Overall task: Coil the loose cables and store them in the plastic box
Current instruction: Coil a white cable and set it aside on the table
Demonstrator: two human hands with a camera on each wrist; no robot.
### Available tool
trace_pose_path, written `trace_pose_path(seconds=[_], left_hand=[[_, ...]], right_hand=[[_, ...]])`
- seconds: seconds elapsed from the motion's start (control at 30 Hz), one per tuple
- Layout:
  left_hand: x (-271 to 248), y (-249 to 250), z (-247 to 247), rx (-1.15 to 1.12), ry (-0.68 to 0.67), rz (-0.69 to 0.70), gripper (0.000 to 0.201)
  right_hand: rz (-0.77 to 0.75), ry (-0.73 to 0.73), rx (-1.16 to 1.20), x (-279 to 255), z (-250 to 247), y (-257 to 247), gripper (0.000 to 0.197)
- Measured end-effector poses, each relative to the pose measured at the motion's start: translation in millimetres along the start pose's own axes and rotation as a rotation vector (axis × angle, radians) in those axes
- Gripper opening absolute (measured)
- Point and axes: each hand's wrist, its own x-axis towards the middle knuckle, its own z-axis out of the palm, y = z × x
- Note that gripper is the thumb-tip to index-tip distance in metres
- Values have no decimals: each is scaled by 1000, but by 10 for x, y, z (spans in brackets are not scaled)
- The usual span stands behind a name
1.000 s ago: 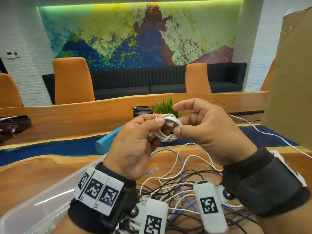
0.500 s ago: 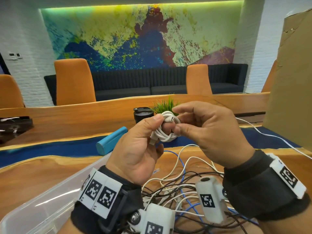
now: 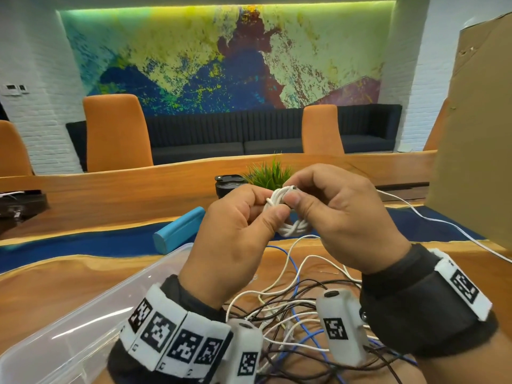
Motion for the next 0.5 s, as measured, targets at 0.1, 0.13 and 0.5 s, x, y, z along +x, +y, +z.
trace_pose_path(seconds=[0.1, 0.13, 0.5], left_hand=[[6, -31, -83, 385, -31, 147, 21], [14, -28, -105, 461, -31, 171, 22], [58, -115, -111, 622, 180, 273, 38]], right_hand=[[108, -26, 134, -5, 33, -4, 19], [155, -33, 228, -12, 42, -15, 18], [226, -161, 398, -29, 17, -127, 25]])
